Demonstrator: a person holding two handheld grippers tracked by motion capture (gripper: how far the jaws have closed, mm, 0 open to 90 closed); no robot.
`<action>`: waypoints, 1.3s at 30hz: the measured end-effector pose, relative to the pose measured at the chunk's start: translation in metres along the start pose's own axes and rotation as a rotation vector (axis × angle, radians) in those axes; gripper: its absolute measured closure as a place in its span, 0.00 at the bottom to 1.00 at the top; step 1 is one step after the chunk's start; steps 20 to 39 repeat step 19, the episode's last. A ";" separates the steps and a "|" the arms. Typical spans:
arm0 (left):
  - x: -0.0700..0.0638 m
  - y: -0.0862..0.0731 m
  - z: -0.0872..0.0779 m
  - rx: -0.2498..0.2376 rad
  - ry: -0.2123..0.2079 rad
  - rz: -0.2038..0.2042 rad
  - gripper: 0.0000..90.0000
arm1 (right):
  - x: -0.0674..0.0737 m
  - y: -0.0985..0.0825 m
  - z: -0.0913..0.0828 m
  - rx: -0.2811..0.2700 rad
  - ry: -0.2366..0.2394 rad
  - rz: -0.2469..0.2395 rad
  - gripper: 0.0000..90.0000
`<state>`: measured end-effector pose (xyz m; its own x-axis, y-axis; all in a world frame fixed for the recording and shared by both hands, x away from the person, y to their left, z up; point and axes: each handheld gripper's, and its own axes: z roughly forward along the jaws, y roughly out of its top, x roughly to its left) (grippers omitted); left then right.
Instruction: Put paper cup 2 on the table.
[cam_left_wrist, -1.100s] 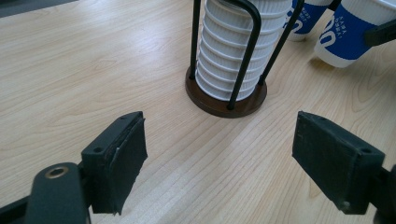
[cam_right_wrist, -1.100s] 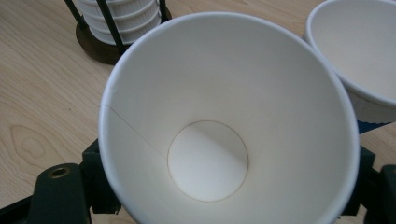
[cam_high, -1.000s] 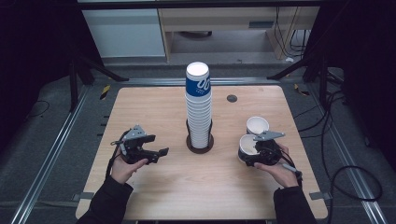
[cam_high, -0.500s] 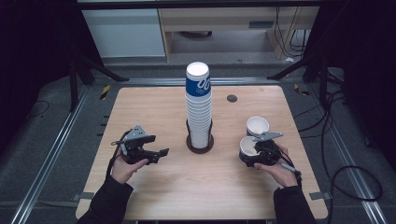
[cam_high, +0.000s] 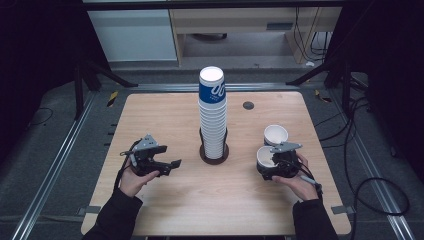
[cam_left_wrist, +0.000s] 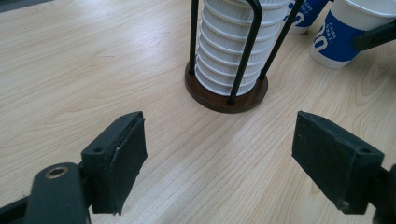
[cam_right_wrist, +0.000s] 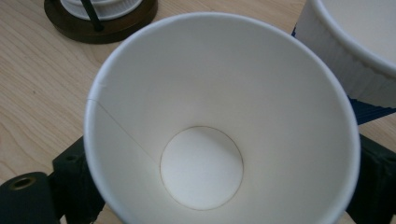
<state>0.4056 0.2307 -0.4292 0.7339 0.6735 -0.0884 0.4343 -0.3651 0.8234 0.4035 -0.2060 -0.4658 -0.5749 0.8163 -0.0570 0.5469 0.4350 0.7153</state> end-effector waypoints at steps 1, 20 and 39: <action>0.000 0.000 0.000 -0.001 0.000 0.000 0.19 | 0.000 0.000 -0.001 -0.003 0.002 -0.002 0.08; 0.010 -0.004 -0.004 0.013 0.039 -0.016 0.18 | -0.006 -0.028 -0.023 -0.046 -0.002 0.053 0.05; 0.010 -0.004 -0.004 0.013 0.039 -0.016 0.18 | -0.006 -0.028 -0.023 -0.046 -0.002 0.053 0.05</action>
